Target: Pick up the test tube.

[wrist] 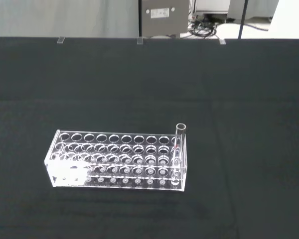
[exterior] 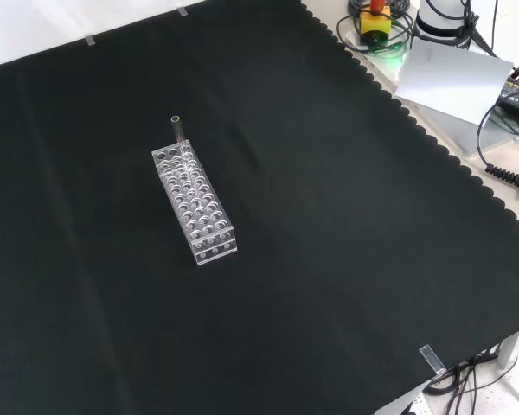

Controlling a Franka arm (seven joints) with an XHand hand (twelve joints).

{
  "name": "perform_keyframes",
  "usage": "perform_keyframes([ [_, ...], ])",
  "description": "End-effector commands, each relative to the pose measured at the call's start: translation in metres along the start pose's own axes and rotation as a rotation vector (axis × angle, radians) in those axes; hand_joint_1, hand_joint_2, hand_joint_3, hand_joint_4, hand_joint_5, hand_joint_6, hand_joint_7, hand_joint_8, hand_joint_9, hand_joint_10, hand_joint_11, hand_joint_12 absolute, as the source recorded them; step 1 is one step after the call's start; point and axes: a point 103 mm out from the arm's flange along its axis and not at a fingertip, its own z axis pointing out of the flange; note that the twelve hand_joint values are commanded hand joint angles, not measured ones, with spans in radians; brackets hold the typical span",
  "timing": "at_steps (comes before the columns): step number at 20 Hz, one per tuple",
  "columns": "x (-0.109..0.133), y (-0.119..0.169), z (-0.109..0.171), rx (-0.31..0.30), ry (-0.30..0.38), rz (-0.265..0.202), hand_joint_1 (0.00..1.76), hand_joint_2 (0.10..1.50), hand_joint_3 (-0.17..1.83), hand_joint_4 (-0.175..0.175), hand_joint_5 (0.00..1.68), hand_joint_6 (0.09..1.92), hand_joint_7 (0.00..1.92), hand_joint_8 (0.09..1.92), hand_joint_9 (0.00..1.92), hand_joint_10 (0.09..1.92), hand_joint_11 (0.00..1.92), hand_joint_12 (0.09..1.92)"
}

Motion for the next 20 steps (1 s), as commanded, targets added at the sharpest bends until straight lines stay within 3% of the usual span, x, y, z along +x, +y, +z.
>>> perform_keyframes([
  [1, 0.0, 0.048, 0.016, 0.085, 0.03, -0.008, 0.58, 0.79, 0.44, -0.052, 0.02, 0.09, 0.0, 0.52, 0.0, 0.66, 0.0, 1.53],
  [10, -0.015, 0.096, 0.053, 0.16, 0.044, 0.025, 0.6, 0.81, 0.4, -0.057, 0.04, 0.09, 0.0, 0.58, 0.0, 0.73, 0.0, 1.55],
  [20, -0.032, 0.13, 0.097, 0.228, 0.085, 0.071, 0.63, 0.82, 0.38, -0.067, 0.08, 0.09, 0.0, 0.72, 0.0, 0.85, 0.0, 1.61],
])
